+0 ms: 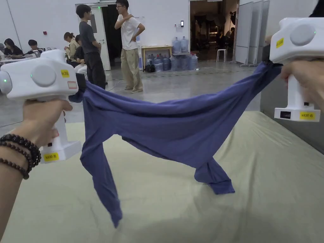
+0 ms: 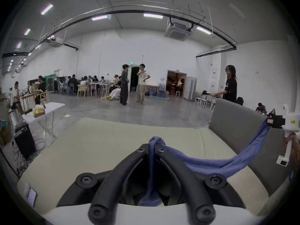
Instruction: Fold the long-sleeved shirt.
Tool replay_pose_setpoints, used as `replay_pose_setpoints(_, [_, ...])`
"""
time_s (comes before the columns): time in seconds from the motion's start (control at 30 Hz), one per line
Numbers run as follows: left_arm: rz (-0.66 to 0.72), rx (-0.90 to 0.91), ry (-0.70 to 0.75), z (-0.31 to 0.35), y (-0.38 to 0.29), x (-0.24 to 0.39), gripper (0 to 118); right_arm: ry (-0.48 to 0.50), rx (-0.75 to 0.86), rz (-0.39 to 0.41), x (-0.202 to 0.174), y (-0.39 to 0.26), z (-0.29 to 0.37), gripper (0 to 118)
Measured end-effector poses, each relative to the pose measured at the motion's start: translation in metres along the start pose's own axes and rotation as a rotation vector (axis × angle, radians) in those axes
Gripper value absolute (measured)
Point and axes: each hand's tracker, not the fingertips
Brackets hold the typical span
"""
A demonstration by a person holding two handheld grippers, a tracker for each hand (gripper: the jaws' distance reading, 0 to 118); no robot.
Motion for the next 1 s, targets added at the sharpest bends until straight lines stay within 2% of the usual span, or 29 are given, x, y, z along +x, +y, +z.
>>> replay_pose_setpoints(0.2, [-0.005,-0.013,-0.012,-0.014,-0.016,0.006,0,-0.002,-0.03,-0.011,0.013,-0.028,-0.014,0])
replay_pose_setpoints(0.5, [-0.004,-0.26,-0.035,-0.049,-0.144,-0.003,0,0.056,-0.204,-0.017,0.017,-0.164,-0.036,0])
replay_pose_setpoints(0.63, [0.022,-0.237,-0.073,-0.017,-0.168,-0.011,0,0.098,-0.187,-0.032,0.028,-0.191,-0.001,0])
replay_pose_setpoints(0.8, [0.011,-0.25,-0.134,0.058,-0.212,-0.023,0,0.152,-0.213,0.064,0.049,-0.241,0.084,0])
replay_pose_setpoints(1.0, [-0.013,-0.423,-0.132,0.14,-0.308,-0.036,0,0.216,-0.444,0.139,0.082,-0.338,0.164,0])
